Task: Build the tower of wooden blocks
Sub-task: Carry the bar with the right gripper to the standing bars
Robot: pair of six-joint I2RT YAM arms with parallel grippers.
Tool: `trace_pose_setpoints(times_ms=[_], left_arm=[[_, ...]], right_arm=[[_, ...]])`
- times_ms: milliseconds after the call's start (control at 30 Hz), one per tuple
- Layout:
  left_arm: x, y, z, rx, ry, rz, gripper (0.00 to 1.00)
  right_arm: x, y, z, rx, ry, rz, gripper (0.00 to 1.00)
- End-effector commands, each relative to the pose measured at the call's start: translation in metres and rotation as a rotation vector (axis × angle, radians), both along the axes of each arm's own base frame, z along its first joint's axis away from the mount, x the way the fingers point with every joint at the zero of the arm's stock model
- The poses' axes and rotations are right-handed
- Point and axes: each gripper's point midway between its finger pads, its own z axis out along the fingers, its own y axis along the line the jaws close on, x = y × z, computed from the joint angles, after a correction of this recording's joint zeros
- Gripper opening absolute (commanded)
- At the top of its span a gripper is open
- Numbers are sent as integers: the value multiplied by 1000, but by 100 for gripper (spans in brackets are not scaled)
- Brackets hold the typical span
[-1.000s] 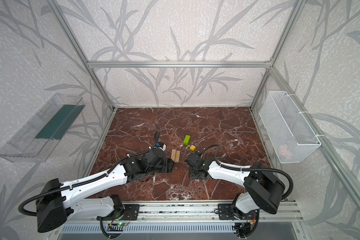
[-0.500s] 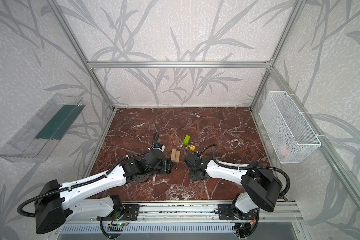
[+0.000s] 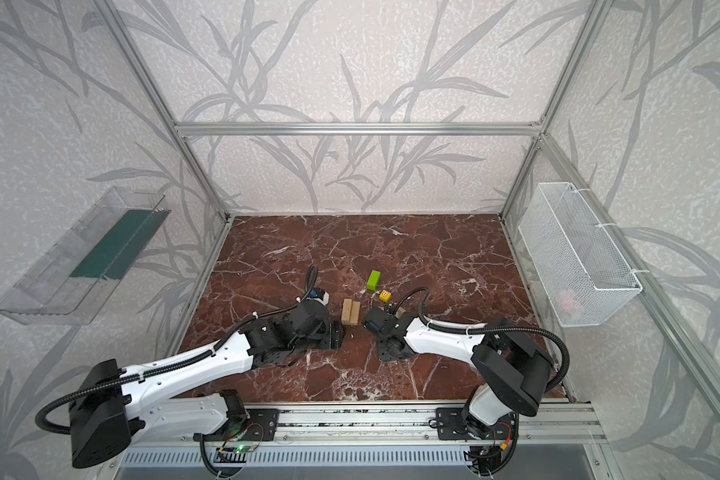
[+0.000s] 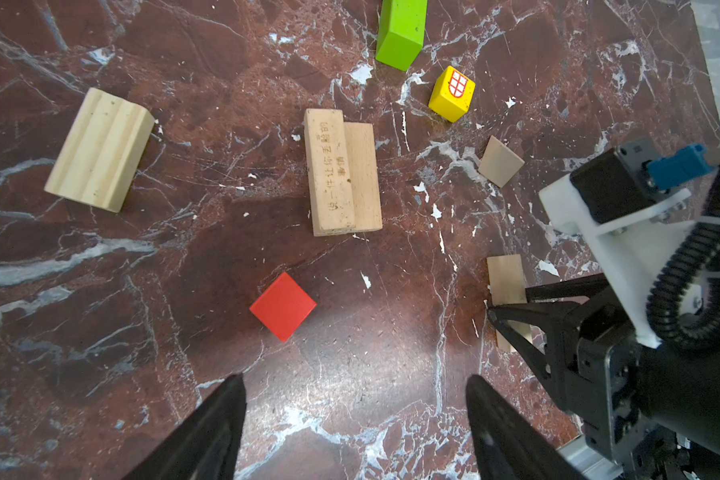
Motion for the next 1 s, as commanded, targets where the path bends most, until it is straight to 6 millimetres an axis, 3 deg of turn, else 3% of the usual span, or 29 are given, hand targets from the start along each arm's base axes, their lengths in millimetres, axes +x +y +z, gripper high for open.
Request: trace_pose_setpoints(times_ms=[0, 400, 767, 967], left_arm=[[3, 5, 6, -20, -21, 31, 82], [8, 14, 15, -44, -39, 40, 85], [21, 35, 16, -84, -4, 93, 86], [28, 49, 17, -91, -4, 121, 86]], right_arm=[[-2, 0, 0, -26, 4, 22, 31], [9, 14, 33, 49, -57, 25, 23], [47, 58, 62, 134, -134, -37, 22], [68, 80, 67, 154, -165, -65, 22]])
